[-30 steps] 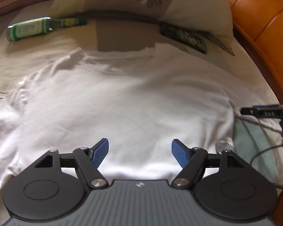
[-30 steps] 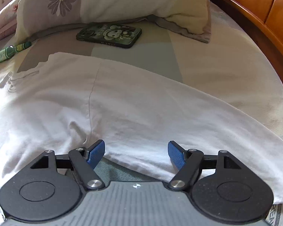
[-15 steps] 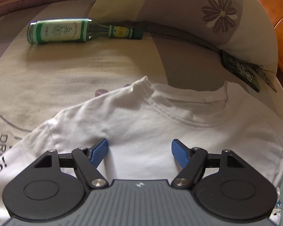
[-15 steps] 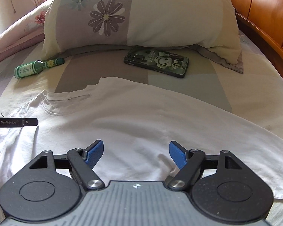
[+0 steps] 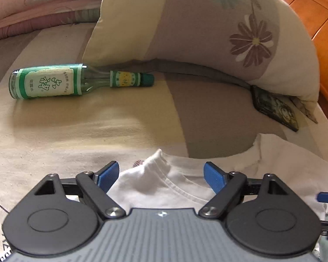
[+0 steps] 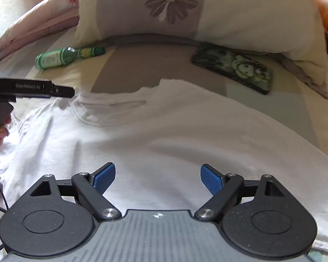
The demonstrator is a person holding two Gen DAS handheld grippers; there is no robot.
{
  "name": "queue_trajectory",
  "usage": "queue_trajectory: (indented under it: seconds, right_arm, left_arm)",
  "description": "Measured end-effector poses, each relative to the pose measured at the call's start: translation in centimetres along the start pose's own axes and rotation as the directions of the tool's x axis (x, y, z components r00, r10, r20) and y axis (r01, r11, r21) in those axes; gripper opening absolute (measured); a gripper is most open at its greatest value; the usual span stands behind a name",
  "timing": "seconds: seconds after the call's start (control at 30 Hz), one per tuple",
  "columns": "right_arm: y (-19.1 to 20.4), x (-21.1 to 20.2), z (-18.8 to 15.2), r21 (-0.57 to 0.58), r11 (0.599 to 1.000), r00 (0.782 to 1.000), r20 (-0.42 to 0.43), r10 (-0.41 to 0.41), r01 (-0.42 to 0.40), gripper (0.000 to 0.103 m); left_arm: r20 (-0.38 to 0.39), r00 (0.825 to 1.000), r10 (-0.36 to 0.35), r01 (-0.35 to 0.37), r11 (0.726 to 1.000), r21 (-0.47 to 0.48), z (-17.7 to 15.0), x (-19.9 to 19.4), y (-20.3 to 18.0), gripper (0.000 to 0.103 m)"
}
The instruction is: Fold clothes
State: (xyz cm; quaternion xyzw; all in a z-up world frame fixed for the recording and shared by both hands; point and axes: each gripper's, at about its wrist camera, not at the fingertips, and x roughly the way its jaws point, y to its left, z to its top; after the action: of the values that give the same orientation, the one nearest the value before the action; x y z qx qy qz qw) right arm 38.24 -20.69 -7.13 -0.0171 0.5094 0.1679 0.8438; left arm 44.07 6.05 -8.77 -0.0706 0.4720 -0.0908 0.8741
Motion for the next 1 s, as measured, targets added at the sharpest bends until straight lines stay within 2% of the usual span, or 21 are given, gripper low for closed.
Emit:
queue_trajectory:
  seconds: [0.1,0.13,0.17,0.27,0.3,0.37,0.47,0.5,0.57,0.67,0.8,0.93,1.0]
  right_arm:
    - [1.2,1.6,-2.1,-0.038,0.999,0.994,-0.108,-0.033,0.029,0.091]
    - [1.5,1.1,-3.3,-0.034,0.999,0.99,-0.136,-0.03,0.025,0.094]
    - [1.8,0.7,-4.5,-0.03,0.999,0.986,-0.164,-0.024,0.019,0.103]
    - [3.0,-1.0,-7.9,-0.061,0.998,0.972,-0.231,-0.034,0.02,0.103]
    - [3.5,-1.3,-8.5,-0.089,0.996,0.967,-0.252,-0.038,0.016,0.103]
    - [3.2,-1.6,-8.1,-0.069,0.998,0.961,-0.275,-0.017,-0.002,0.103]
    - [2.3,-1.9,-6.3,-0.014,1.0,0.974,-0.224,-0.02,0.018,0.103]
    - [2.3,-1.9,-5.7,-0.036,0.999,0.982,-0.183,-0.041,0.035,0.103]
    - [2.5,-1.3,-5.2,-0.051,0.998,0.982,-0.18,-0.054,0.046,0.103]
    - [2.4,-0.5,-5.8,0.005,0.999,0.979,-0.2,-0.048,0.05,0.103]
    - [3.1,-0.8,-6.6,-0.043,0.997,0.98,-0.187,-0.065,0.058,0.103]
    - [2.8,-1.3,-6.9,-0.042,0.998,0.981,-0.187,-0.055,0.048,0.103]
    - [2.8,-1.5,-6.9,-0.044,0.998,0.98,-0.191,-0.056,0.049,0.103]
  left_arm:
    - [-0.017,1.0,-0.021,0.021,0.999,0.026,-1.3,-1.0,-0.9,0.084]
    - [-0.025,0.999,-0.021,0.022,0.999,0.044,-1.7,-1.1,-1.2,0.084]
    - [-0.033,0.999,-0.021,0.023,0.998,0.056,-2.0,-1.2,-1.4,0.084]
    - [-0.043,0.998,-0.034,0.038,0.995,0.087,-2.1,-0.9,-2.2,0.084]
    - [-0.043,0.998,-0.042,0.046,0.994,0.097,-2.0,-0.8,-2.5,0.084]
    - [-0.043,0.997,-0.056,0.061,0.991,0.117,-1.8,-0.6,-3.2,0.084]
    - [-0.048,0.996,-0.081,0.088,0.984,0.154,-1.4,-0.1,-4.2,0.084]
    - [-0.054,0.994,-0.092,0.1,0.98,0.173,-1.2,0.3,-4.6,0.084]
    - [-0.083,0.99,-0.117,0.131,0.974,0.184,-1.0,1.3,-5.1,0.084]
    - [-0.105,0.989,-0.108,0.124,0.979,0.159,-0.9,2.9,-5.0,0.084]
    - [-0.042,0.998,-0.046,0.054,0.977,0.207,0.2,4.1,-4.7,0.084]
    - [-0.039,0.998,-0.042,0.048,0.987,0.153,1.4,3.2,-4.2,0.084]
    - [-0.038,0.997,-0.063,0.067,0.989,0.133,0.6,1.4,-3.9,0.084]
